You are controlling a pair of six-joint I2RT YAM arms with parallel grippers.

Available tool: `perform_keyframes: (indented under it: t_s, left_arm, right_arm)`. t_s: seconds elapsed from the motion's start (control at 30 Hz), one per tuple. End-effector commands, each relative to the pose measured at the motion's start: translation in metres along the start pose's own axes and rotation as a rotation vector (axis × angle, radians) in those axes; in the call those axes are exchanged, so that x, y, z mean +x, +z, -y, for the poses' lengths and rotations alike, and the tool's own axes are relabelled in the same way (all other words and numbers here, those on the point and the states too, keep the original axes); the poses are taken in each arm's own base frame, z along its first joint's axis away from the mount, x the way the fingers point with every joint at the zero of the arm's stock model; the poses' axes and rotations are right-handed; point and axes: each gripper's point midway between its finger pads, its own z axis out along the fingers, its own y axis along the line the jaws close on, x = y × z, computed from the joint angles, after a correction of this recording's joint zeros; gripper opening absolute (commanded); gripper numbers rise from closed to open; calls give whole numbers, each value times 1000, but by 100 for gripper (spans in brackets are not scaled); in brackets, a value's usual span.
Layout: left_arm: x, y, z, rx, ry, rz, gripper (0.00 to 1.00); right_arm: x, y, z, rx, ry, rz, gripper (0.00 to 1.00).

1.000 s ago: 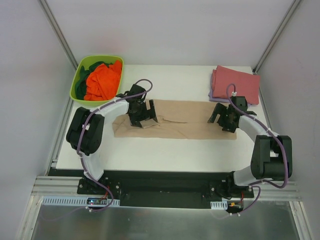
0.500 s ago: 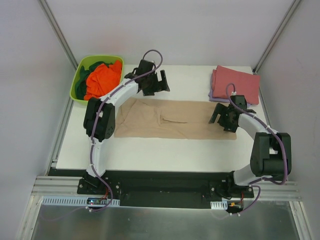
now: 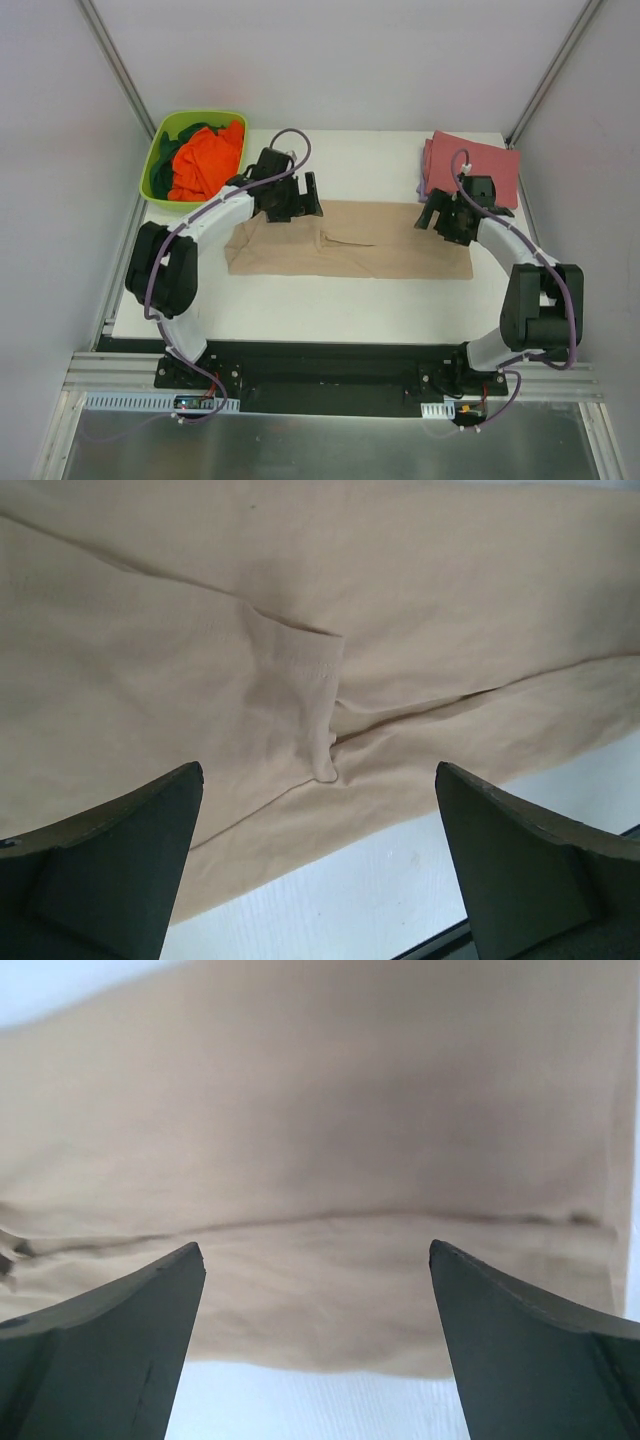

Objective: Fold and stack the t-shirts
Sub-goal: Fold the other side of the tshirt into a rectangle, then rotate the tshirt 90 degrees

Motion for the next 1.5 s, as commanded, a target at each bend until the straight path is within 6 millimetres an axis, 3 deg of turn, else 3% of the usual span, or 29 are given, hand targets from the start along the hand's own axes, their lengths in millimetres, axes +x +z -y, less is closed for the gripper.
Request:
perform_keyframes:
  t_s: [0.0,0.13,0.27,0.37,0.5,0.67,0.77,0.83,0.9,1.0,1.13,1.2,1.33,1.47]
  left_arm:
    - [10,12,-3,-4,-62,1,99]
    - [9,37,-14,-38,-97,-28,99]
    - [-4,68,-18,-36,-111,-51,99]
    - [-14,98,-23,-51,-115,-62,99]
    - [-39,137,-10,32,-147,-99,99]
    - [-94,163,19,165,-167,-25,99]
    - [-124,179,45,289,-185,23,99]
    - [-138,185,68,436,-209,60,99]
    - [-147,193,74,490,-267,94,99]
    - [-166,201,76,542,-278,206,99]
    - [-188,198,86,631,-328,304,99]
    - [-197,200,86,639,-327,350,99]
    - [-204,197,89,669,-342,381,99]
    - [-201,188,101,643,-241,388,99]
  right_arm:
    - [-42,16,-40,-118,-55,53,96]
    - [-56,40,-41,-74,-27,23,96]
    - [-38,55,-36,-49,14,-89,96]
    - [-5,54,-36,-78,76,-177,96]
    - [35,40,-42,-131,116,-251,96]
    - [110,3,-53,-154,47,-372,96]
    - [168,-20,-90,-253,-90,-493,96]
    - [203,-36,-129,-385,-192,-578,96]
    - [229,-51,-168,-530,-294,-629,96]
    - [230,-56,-201,-608,-425,-579,96]
    - [213,-75,-251,-768,-490,-514,96]
    - [207,-81,-259,-792,-503,-479,96]
    - [192,-75,-243,-675,-483,-372,96]
    - [169,-63,-194,-417,-444,-261,96]
